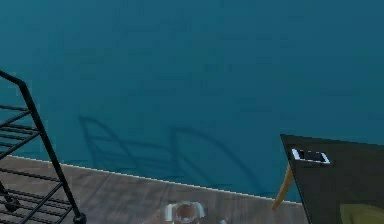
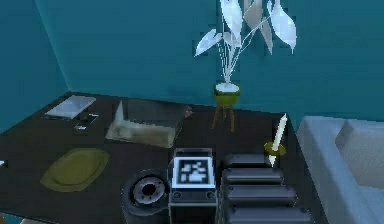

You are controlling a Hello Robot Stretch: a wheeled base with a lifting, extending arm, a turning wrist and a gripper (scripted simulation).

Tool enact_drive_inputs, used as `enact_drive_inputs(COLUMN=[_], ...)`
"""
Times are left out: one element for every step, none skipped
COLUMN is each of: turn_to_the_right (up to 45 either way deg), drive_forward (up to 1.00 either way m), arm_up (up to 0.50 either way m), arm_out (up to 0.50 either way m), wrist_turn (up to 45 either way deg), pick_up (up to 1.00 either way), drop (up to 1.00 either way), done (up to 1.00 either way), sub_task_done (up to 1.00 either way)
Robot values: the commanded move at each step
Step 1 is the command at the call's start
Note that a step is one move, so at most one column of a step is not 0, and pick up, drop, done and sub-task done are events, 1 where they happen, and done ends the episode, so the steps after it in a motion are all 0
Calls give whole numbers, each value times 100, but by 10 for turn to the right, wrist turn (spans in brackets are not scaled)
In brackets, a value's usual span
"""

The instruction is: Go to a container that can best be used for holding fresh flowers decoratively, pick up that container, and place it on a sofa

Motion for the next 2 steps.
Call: enact_drive_inputs(turn_to_the_right=[-450,-330], drive_forward=[0,0], arm_up=[0,0], arm_out=[0,0], wrist_turn=[0,0], pick_up=[0,0], drop=[0,0], done=[0,0], sub_task_done=[0,0])
